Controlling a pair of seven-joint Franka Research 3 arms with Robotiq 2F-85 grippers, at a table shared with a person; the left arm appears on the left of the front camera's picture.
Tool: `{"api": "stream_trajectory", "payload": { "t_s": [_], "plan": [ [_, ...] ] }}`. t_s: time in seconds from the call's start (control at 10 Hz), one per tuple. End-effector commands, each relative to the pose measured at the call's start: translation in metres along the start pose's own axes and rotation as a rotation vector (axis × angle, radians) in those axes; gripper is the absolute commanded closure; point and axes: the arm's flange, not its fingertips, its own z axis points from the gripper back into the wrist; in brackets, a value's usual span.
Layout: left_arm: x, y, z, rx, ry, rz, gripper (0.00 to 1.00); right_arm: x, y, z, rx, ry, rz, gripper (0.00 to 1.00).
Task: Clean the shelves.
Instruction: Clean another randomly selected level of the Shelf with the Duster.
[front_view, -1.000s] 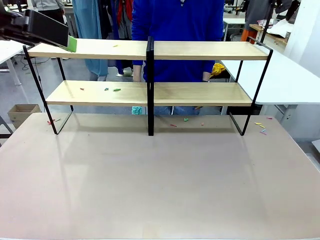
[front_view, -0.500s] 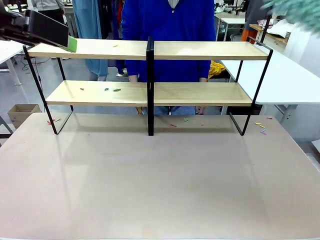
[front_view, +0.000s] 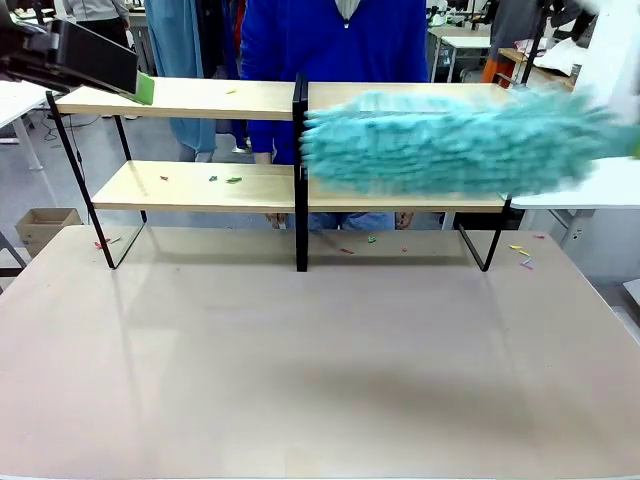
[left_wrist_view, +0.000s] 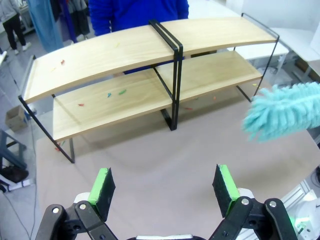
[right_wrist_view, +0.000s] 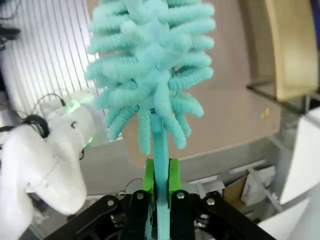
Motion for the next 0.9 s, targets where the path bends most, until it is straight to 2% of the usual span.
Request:
{"api": "stream_trajectory", "payload": {
  "t_s": [0.0,0.1,0.2,0.3,0.4,0.5,0.6,0.7,0.8],
  "plan": [
    [-0.001,0.001,0.001,0.003,-0.001,-0.012,0.0,0.062,0.002,-0.019,-0.042,0.01,0.045,0.88],
    [-0.001,0.001,0.001,0.003,-0.001,-0.012,0.0,0.076,0.01,-0.04,-0.007,0.055,0.132,0.88],
    [-0.001,0.001,0.001,0.003,-0.001,-0.012,0.0,0.045,0.003,-0.016,-0.005,0.013,0.042,0.88],
    [-0.001,0.001,0.001,0.003,-0.001,-0.012,0.0,0.045,0.003,-0.016,-0.005,0.013,0.042,0.88],
    [-0.001,0.001,0.001,0.003,-0.001,-0.012,0.0,0.085,0.011,-0.038,0.004,0.044,0.103,0.88],
    [-0.001,0.001,0.001,0.003,-0.001,-0.012,0.0,0.116,-0.001,-0.053,0.05,0.103,0.071,0.88],
    [-0.001,0.001,0.001,0.003,-0.001,-0.012,0.0,0.154,-0.023,-0.081,0.088,0.053,0.047,0.88],
    [-0.001,0.001,0.001,0.003,-0.001,-0.012,0.0,0.191,-0.042,-0.108,0.1,-0.039,-0.15,0.88],
    [-0.001,0.001,0.001,0.003,-0.001,-0.012,0.0,0.217,-0.054,-0.127,0.095,-0.058,-0.291,0.88]
  ]
}}
